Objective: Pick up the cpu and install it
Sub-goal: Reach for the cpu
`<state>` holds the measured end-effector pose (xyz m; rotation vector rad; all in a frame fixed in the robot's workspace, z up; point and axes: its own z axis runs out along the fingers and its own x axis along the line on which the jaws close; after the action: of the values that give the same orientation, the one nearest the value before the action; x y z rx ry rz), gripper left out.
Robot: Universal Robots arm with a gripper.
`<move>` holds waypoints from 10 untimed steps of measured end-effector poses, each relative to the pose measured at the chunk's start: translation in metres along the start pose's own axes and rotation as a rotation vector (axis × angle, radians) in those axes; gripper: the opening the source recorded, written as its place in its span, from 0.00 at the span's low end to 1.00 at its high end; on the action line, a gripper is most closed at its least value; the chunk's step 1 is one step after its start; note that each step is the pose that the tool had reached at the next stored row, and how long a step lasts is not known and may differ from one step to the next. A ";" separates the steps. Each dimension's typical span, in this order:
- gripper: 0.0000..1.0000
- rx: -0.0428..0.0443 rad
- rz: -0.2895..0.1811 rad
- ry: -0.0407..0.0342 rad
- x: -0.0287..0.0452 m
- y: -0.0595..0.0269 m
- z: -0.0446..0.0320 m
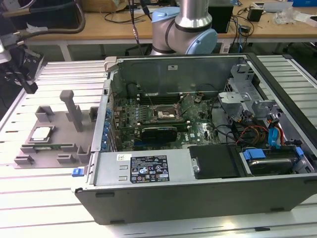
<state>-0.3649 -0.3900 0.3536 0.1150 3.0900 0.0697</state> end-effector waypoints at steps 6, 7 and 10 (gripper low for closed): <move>0.11 0.0000 0.000 0.0001 0.0097 0.0031 0.0167; 0.11 0.0000 0.000 0.0000 0.0106 0.0034 0.0184; 0.11 0.0000 0.000 0.0000 0.0179 0.0054 0.0293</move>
<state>-0.3808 -0.3821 0.3237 0.1149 3.0900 0.0697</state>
